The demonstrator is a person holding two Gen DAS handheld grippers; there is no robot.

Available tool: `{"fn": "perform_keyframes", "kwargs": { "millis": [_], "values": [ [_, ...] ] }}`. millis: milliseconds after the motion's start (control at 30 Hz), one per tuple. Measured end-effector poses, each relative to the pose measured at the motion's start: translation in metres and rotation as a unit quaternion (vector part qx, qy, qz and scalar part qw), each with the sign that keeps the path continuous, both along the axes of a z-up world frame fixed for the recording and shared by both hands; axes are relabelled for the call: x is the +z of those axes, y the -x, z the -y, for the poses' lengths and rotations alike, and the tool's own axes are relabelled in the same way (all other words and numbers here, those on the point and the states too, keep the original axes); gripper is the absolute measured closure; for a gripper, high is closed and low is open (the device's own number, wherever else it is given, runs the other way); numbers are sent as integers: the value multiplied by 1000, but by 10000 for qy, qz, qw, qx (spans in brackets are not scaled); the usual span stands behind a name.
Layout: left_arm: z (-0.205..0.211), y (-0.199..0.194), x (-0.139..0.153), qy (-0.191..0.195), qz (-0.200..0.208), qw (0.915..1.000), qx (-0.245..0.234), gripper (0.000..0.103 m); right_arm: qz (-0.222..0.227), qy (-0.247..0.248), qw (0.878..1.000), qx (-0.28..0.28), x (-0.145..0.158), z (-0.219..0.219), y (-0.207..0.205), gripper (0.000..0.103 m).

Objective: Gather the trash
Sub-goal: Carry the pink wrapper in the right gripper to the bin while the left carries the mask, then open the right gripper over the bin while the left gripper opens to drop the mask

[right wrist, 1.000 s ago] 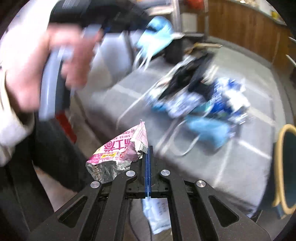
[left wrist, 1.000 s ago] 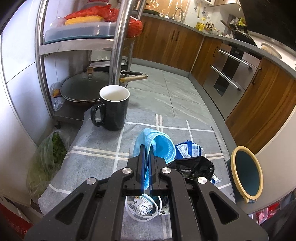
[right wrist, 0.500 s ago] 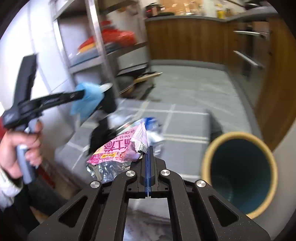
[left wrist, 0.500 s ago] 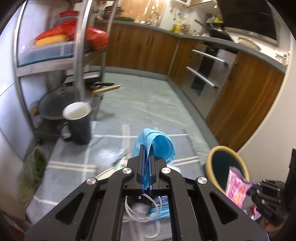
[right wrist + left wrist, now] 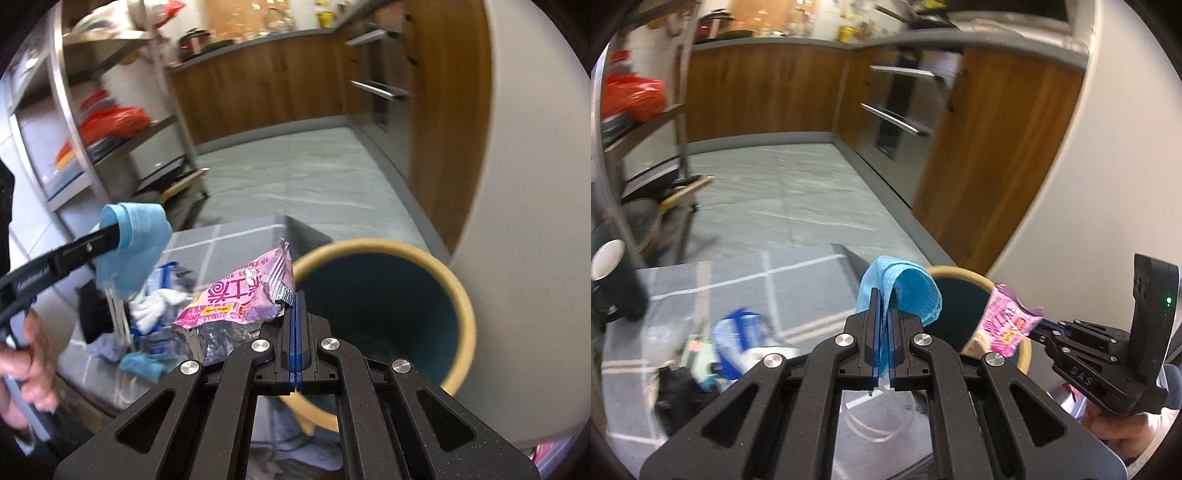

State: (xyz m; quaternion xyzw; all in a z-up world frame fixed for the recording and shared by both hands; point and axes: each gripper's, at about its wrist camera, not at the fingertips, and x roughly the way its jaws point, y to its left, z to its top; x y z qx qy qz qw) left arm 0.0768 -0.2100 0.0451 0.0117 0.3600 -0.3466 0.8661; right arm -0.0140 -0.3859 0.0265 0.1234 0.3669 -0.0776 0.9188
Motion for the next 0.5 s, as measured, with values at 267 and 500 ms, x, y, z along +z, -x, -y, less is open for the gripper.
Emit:
{"fn": "perform_keyframes", "kwargs": {
  "millis": [267,500],
  "values": [
    [73,-1,-41,-183,-434,9978,-464,101,-353,-316,9974,-544,-29,39,2,101],
    [105,-1,-70,-444,-664,9949,-608,98,-837,-396,9935,-667,-55,45,-3,84]
  ]
}}
